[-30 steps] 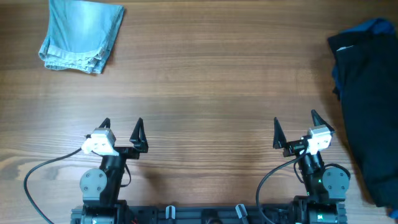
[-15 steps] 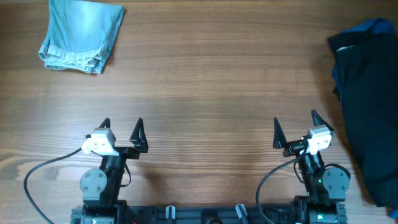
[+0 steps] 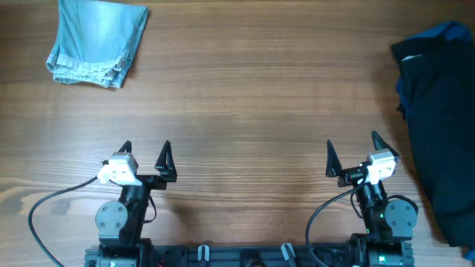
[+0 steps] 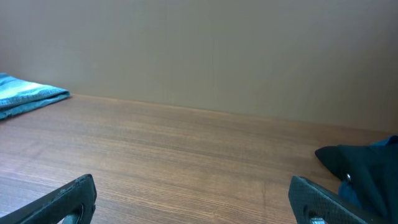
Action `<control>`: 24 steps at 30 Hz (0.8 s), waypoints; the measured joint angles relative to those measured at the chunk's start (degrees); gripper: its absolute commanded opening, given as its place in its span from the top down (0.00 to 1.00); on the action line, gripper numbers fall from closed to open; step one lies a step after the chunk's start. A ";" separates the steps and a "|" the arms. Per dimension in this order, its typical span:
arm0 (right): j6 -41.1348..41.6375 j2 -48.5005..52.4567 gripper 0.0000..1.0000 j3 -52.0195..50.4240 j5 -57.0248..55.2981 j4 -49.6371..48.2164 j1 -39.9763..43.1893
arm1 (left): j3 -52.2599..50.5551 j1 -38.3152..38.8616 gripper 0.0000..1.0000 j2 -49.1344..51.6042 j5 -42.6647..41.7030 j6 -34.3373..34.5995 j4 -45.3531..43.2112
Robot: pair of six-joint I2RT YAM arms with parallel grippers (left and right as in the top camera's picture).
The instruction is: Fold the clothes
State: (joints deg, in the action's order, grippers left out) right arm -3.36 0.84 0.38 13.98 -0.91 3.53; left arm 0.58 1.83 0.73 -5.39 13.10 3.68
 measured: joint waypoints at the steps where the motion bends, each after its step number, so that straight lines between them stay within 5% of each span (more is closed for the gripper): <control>1: 0.00 0.00 0.00 -0.02 0.00 0.00 0.00 | 0.00 0.00 0.00 0.00 0.00 0.00 0.00; 24: 3.98 0.00 0.00 0.00 4.02 -1.57 0.00 | 0.00 0.00 0.00 0.00 0.00 0.00 0.00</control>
State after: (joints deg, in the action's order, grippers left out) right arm 0.62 0.84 0.38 18.00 -2.48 3.53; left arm 0.58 1.83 0.73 -5.39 13.10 3.68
